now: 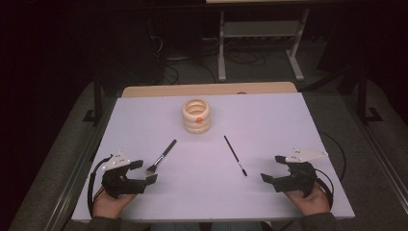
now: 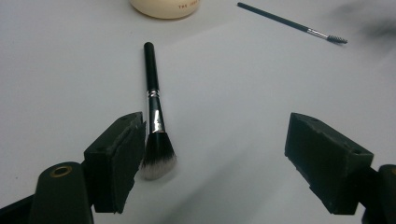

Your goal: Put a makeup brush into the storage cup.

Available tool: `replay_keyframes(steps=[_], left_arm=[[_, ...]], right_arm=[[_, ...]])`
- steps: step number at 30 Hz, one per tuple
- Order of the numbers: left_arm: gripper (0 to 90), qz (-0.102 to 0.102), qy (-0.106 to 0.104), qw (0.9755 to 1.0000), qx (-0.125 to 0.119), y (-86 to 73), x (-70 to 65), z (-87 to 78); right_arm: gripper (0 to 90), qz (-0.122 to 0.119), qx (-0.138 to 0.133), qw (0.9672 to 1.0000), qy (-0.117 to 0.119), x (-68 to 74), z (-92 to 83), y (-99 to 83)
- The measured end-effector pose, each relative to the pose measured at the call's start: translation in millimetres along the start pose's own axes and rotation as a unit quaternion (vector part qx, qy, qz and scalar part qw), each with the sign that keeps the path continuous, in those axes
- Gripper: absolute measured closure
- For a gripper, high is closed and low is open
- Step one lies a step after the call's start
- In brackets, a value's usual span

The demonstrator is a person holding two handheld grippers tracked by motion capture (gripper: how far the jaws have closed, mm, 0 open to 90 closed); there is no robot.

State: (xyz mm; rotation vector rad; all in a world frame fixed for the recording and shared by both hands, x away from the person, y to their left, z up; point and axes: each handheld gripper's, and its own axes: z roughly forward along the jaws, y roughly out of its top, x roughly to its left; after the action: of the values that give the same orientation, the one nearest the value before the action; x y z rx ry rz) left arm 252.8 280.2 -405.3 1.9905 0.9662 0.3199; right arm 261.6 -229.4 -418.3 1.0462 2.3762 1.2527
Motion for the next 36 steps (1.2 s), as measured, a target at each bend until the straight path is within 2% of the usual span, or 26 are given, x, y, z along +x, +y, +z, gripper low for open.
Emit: replay_keyframes(steps=[11,22,27,33,36], left_arm=[[20.3,0.000,-0.002,1.0000,0.004,0.8,-0.4,2.5],[22.1,-0.001,0.000,1.0000,0.002,1.7,0.1,1.7],[22.9,0.002,0.008,1.0000,0.002,5.4,0.3,1.8],[25.0,0.001,0.008,1.0000,0.000,10.8,0.3,4.8],[26.3,0.003,0.014,0.9998,0.010,18.1,3.7,9.8]], right_arm=[[14.2,0.000,-0.001,1.0000,-0.003,-2.9,-0.8,-1.5],[14.2,-0.001,-0.002,1.0000,-0.006,1.4,-1.2,0.3],[14.2,0.000,-0.001,1.0000,-0.006,1.9,-0.9,0.0],[14.3,0.004,0.001,1.0000,-0.007,2.2,-1.9,0.0],[14.3,0.004,-0.003,0.9999,-0.010,1.9,-2.7,0.6]])
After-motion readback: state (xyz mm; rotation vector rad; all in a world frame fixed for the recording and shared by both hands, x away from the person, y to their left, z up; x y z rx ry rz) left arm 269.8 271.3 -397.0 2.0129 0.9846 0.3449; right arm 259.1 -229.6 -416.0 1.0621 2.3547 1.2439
